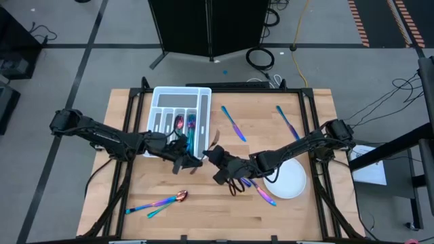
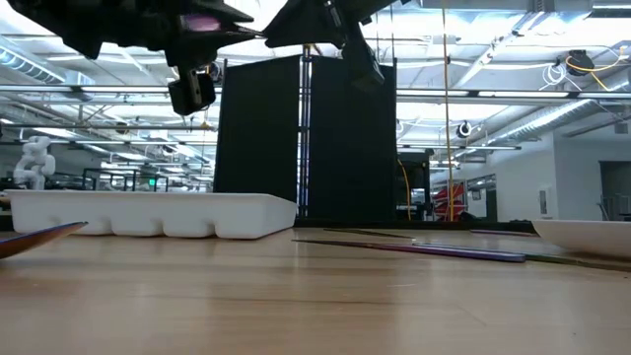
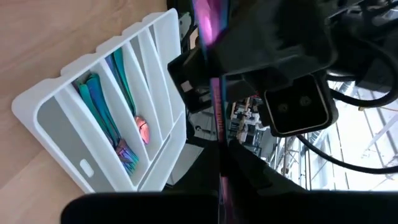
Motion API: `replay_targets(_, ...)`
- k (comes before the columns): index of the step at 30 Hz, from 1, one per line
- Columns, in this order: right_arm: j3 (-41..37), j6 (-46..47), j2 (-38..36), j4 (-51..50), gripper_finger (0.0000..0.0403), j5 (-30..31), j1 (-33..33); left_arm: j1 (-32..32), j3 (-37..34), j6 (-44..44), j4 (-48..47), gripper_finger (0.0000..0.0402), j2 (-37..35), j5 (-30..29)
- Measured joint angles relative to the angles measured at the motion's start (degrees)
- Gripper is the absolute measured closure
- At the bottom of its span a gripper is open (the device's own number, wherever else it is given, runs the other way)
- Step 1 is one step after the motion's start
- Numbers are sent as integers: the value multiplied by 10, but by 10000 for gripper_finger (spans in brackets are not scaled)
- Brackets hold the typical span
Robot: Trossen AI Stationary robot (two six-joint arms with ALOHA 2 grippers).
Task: Sort silverware
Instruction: Put the iridescent fork into the white silverware tray
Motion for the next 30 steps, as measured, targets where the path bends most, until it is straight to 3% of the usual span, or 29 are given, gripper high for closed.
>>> replay_targets(3, 0, -1, 0, 1, 400, -2, 1, 0, 0, 19, -12, 390, 0, 1)
replay_targets(10, 0, 6, 0, 3, 383, 0, 2, 1, 0, 39, -30, 397, 0, -21)
replay_targets(16, 0, 41, -6, 29, 339, 13, 16, 6, 1, 68, -25, 399, -1, -43)
replay_targets(21, 0, 151, -42, 9, 300, 7, 41, 26, 0, 88, -38, 400, -6, -54)
replay_targets(25, 0, 293, -88, -103, 281, -27, 51, 56, 0, 115, -60, 400, -46, -52)
replay_targets(28, 0, 437, -138, -202, 276, -98, 42, 87, 0, 141, -80, 400, -88, -51)
replay_targets(30, -2, 525, -166, -248, 276, -185, 22, 103, 0, 173, -79, 400, -116, -19)
